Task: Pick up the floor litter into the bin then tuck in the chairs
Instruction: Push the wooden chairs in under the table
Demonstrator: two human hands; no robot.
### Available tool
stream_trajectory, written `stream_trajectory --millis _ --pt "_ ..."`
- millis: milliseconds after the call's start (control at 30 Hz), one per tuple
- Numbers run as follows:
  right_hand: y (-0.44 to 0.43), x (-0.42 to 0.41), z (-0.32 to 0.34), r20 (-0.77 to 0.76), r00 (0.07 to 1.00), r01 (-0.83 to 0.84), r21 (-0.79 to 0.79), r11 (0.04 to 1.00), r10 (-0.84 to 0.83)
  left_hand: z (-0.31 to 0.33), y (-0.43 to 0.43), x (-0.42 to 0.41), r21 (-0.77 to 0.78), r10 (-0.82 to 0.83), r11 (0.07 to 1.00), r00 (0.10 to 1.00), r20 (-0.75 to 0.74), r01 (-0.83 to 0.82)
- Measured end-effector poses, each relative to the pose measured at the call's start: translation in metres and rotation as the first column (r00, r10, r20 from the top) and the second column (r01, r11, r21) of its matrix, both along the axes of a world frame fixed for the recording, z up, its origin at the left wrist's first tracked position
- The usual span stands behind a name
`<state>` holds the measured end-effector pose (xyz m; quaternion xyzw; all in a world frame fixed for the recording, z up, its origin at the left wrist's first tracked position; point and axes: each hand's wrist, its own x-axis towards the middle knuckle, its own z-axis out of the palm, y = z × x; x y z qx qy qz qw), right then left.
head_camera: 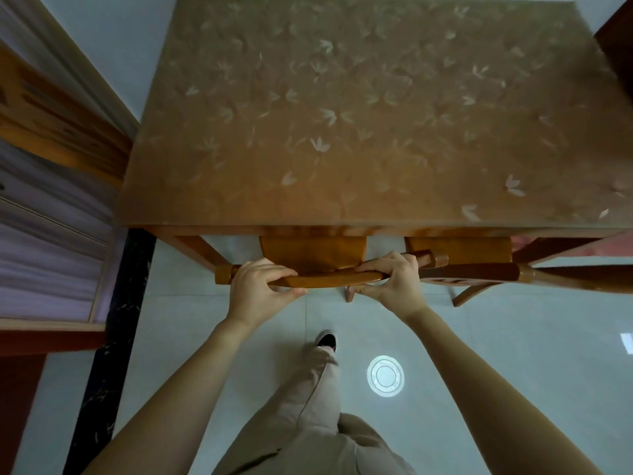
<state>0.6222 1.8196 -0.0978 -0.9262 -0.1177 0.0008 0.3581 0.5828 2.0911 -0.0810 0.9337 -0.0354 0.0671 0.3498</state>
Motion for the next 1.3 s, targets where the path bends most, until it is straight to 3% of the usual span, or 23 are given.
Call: stream_trajectory --millis 467,567,867,1300 --pt "0.038 0.028 0.0 -0.061 0.992 0.109 0.03 0.994 -0.107 0.001 0.038 0.052 -0.021 -0.009 1.0 0.989 -0.147 0.006" --pt "0.042 0.028 0.004 -0.034 0.995 0.092 0.022 0.996 -0.091 0.001 0.041 0.054 -0.03 -0.015 0.999 0.987 -0.161 0.011" --pt "0.034 0.033 0.0 -0.151 0.987 0.051 -0.052 0.997 -0.059 -0.001 0.035 0.048 -0.02 0.041 0.999 0.975 -0.219 -0.047" --pt "0.035 0.019 0.009 -0.191 0.981 0.045 -0.002 0.999 -0.044 -0.004 0.032 0.023 -0.066 0.057 0.995 0.981 -0.186 -0.07"
